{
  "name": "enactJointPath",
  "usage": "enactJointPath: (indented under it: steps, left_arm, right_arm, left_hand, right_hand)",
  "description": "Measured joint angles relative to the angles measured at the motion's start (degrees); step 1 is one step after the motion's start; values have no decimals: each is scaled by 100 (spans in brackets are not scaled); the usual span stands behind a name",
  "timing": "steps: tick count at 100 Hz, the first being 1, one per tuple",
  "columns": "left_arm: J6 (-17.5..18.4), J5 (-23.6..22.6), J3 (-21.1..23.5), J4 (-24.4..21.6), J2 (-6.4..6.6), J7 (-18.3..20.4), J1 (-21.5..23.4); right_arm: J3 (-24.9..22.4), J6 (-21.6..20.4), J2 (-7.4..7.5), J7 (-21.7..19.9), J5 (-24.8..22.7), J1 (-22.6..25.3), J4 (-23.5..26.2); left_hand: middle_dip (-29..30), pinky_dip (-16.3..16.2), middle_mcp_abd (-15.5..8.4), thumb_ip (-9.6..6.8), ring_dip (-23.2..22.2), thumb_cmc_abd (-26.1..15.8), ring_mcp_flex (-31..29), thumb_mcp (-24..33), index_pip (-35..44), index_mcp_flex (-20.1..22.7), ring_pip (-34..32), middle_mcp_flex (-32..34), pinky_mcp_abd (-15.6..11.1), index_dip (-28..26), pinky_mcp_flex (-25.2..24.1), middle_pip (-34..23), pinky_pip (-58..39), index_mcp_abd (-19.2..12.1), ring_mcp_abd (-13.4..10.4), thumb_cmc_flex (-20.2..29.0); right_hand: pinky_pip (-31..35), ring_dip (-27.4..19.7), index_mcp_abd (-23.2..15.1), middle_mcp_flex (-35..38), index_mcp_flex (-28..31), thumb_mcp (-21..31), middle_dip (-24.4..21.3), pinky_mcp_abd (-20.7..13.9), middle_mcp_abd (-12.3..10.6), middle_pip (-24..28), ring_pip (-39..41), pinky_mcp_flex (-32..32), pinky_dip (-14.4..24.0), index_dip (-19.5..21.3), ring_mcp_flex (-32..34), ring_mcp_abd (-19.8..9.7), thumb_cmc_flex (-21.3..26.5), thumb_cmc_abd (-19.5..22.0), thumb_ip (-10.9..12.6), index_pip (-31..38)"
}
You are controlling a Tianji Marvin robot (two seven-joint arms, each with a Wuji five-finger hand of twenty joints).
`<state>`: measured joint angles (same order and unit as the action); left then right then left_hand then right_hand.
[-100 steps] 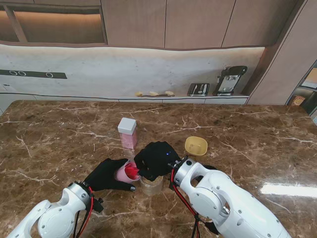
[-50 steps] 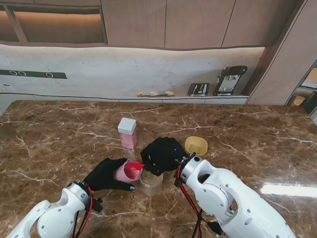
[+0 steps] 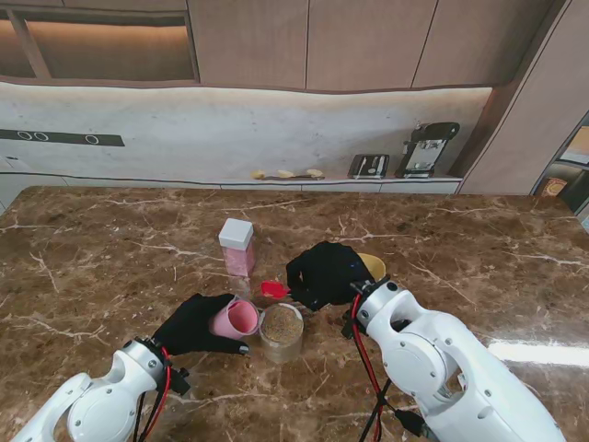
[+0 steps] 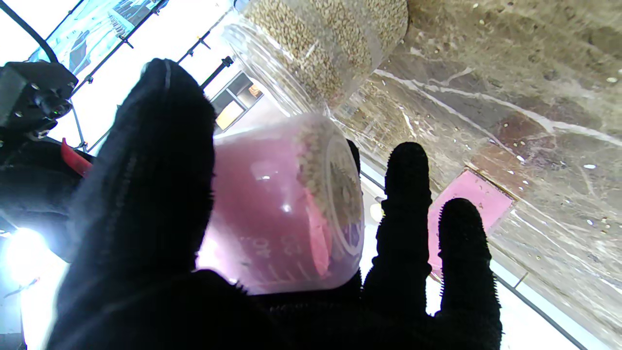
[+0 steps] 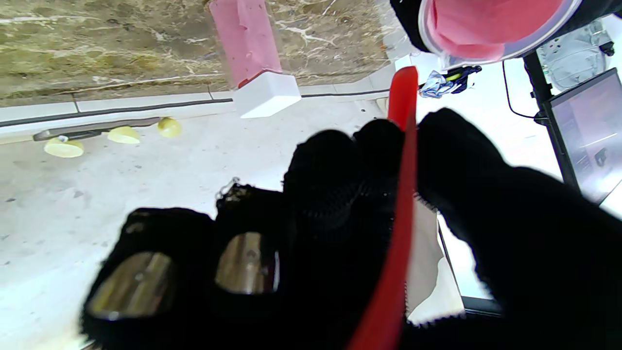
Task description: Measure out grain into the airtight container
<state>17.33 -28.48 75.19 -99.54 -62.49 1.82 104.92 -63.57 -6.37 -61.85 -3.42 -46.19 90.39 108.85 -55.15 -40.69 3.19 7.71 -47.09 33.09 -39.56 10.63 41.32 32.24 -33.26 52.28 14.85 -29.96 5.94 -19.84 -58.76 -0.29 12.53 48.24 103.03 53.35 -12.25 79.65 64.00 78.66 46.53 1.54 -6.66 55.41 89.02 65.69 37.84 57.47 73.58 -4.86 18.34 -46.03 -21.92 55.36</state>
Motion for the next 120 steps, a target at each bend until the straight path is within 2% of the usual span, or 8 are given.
enactJointPath:
  steps: [33,53,71,93,120]
  left_arm:
    - [12,-11,17,-1,-3,-16,5]
    - [10,-11,10,-1,-4,-24,5]
    - [8,-19,22,-1,-6,-29,18]
    - [1,-24,61,-9,-9,-34,61]
    - [-2,-23,56,-9,-9,-46,66]
  right_arm:
    - [-179,366,105,-732,127,17,-13]
    - [238,737,203,-1171,275,-358,-419]
    - [573,969,217,-1374,499,-718,-798]
    - [739,1149,258,-1801,809,-931,-888]
    - [952,1279,311,-2013,818,-1116,-915]
  left_hand:
    - [0,0,0,0,0,0,0,0,1,0,0,1,0,0,0,0,0,0,0,0]
    - [0,0,21,0,0,0,0,0,19,12,0,47,0,0,0,0,0,48,0,0]
    - [0,0,21,0,0,0,0,0,19,19,0,48,0,0,0,0,0,49,0,0]
    - [0,0,21,0,0,0,0,0,19,22,0,49,0,0,0,0,1,50,0,-1]
    - [0,0,21,0,0,0,0,0,19,22,0,50,0,0,0,0,1,52,0,-1]
  right_hand:
    - [0,0,0,0,0,0,0,0,-1,27,0,0,0,0,0,-1,0,0,0,0]
    - [0,0,0,0,0,0,0,-1,-1,27,1,0,0,0,0,-1,0,0,0,0]
    - [0,0,0,0,0,0,0,-1,-1,27,1,0,0,0,0,-1,0,-1,0,0]
    - [0,0,0,0,0,1,0,-1,-1,27,1,0,0,0,0,-1,0,-1,0,0]
    - [0,0,1,0,0,1,0,-1,-1,27,1,0,0,0,0,-1,0,49,-2,0]
